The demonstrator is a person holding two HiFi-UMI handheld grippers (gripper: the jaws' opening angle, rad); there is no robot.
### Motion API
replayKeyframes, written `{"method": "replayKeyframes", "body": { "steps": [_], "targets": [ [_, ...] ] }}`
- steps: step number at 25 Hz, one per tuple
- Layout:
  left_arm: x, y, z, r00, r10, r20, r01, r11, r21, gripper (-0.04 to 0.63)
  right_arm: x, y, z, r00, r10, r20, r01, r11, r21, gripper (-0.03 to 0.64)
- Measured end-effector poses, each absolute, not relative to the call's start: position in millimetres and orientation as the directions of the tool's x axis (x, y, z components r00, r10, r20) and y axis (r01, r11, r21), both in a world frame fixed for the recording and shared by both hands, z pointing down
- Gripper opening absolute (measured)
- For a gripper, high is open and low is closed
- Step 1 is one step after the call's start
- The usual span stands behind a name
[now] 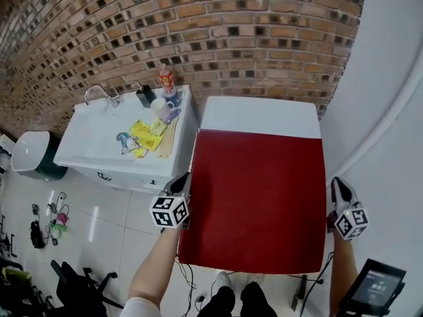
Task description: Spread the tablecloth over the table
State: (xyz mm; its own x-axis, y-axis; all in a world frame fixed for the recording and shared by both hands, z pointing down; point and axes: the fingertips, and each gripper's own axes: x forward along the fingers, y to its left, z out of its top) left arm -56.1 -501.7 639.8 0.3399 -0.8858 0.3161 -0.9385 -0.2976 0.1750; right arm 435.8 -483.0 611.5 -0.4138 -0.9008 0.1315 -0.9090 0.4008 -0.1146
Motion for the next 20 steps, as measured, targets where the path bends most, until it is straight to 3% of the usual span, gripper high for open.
{"method": "replayKeyframes", "body": {
  "steps": [11,20],
  "targets": [
    [-80,-279,553,0.256,-0.943,0.214,-0.964,-0.232,0.128,0.005,396,-292,576,-0.370,-0.914,0.164,-0.923,0.341,-0.179,0.006],
    [-77,-209,493,0.252,-0.957,0.146,-0.961,-0.230,0.152,0.005,378,-234,530,-0.380,-0.915,0.137,-0.919,0.357,-0.166,0.006]
  ]
}}
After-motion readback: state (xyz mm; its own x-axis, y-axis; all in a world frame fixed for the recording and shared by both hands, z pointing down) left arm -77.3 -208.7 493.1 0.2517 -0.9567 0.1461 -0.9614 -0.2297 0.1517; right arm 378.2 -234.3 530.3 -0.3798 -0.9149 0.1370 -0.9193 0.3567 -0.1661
